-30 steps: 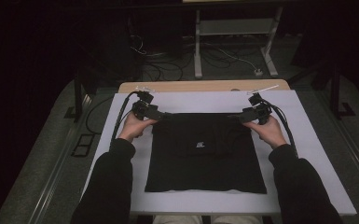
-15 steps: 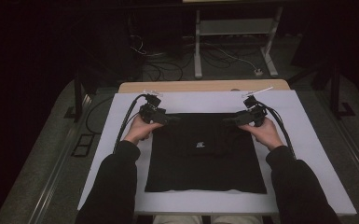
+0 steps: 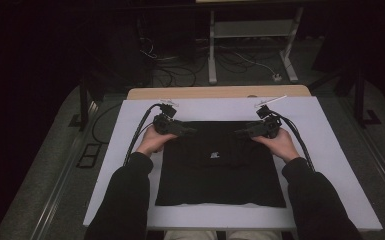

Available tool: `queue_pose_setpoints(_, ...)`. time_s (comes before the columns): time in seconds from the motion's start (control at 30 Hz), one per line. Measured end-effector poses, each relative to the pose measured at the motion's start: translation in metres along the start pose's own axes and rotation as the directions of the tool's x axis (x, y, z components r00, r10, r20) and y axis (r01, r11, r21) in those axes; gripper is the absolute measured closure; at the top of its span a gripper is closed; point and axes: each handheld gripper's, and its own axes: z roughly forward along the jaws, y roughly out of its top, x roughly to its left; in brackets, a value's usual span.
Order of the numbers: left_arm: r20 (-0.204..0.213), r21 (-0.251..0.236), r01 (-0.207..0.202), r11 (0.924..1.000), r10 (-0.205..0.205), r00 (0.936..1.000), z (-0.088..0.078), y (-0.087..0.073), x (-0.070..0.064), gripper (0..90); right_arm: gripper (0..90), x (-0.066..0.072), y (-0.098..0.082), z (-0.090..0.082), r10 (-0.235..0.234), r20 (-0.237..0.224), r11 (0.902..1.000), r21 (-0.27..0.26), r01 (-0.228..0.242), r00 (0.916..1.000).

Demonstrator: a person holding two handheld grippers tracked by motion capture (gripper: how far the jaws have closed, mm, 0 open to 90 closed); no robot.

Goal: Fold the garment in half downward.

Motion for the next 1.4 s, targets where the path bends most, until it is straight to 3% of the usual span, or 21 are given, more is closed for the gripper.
queue_pose_setpoints(0.13, 0.024, 0.021, -0.016, 0.9997, 0.015, 0.9996, 0.002, -0.001, -0.001, 21.7, 24.2, 0.001, -0.001, 0.003, -0.003, -0.001, 1.0, 0.007, 0.003, 1.0)
queue_pose_setpoints(0.27, 0.039, 0.038, -0.058, 0.9976, 0.056, 0.9976, 0.003, -0.002, -0.002, 29.3, 30.7, 0.0, -0.002, 0.005, -0.002, -0.002, 0.9999, 0.012, 0.002, 1.0)
queue_pose_setpoints(0.33, 0.046, 0.045, -0.065, 0.9969, 0.063, 0.997, 0.004, -0.003, -0.002, 31.4, 37.1, 0.0, -0.003, 0.005, -0.004, -0.003, 0.9999, 0.017, 0.004, 1.0)
queue_pose_setpoints(0.47, 0.065, 0.046, -0.065, 0.9968, 0.062, 0.996, 0.005, -0.004, -0.002, 36.8, 42.4, 0.0, -0.003, 0.008, 0.002, 0.002, 0.9997, 0.023, -0.002, 1.0)
queue_pose_setpoints(0.6, 0.038, 0.05, -0.049, 0.9975, 0.047, 0.9982, 0.008, -0.004, -0.001, 51.8, 47.1, 0.0, -0.004, 0.01, 0.002, 0.008, 0.9998, 0.021, -0.002, 1.0)
queue_pose_setpoints(0.73, 0.028, 0.075, -0.046, 0.9961, 0.044, 0.9986, 0.01, -0.006, -0.001, 62.5, 56.8, 0.0, -0.004, 0.013, 0.003, 0.059, 0.9997, 0.025, -0.005, 0.9983)
queue_pose_setpoints(0.9, 0.078, 0.084, -0.034, 0.9959, 0.027, 0.9966, 0.012, -0.006, -0.001, 75.0, 74.2, 0.001, -0.005, 0.015, -0.007, 0.063, 0.9989, 0.047, 0.004, 0.998)
queue_pose_setpoints(1.03, 0.095, 0.092, -0.008, 0.9957, -0.001, 0.9955, 0.012, -0.007, 0.002, 86.4, 81.3, 0.004, -0.004, 0.014, -0.031, 0.086, 0.9993, 0.024, 0.03, 0.9958)
queue_pose_setpoints(1.17, 0.101, 0.07, 0.007, 0.9976, -0.014, 0.9948, 0.008, -0.006, 0.001, 87.9, 82.7, 0.008, -0.004, 0.009, -0.036, 0.093, 0.9993, -0.001, 0.037, 0.995)
queue_pose_setpoints(1.4, 0.109, 0.052, -0.014, 0.9985, 0.008, 0.994, 0.002, -0.002, -0.009, 88.4, 83.3, 0.016, -0.007, -0.001, -0.061, 0.104, 0.9971, -0.039, 0.066, 0.9927)
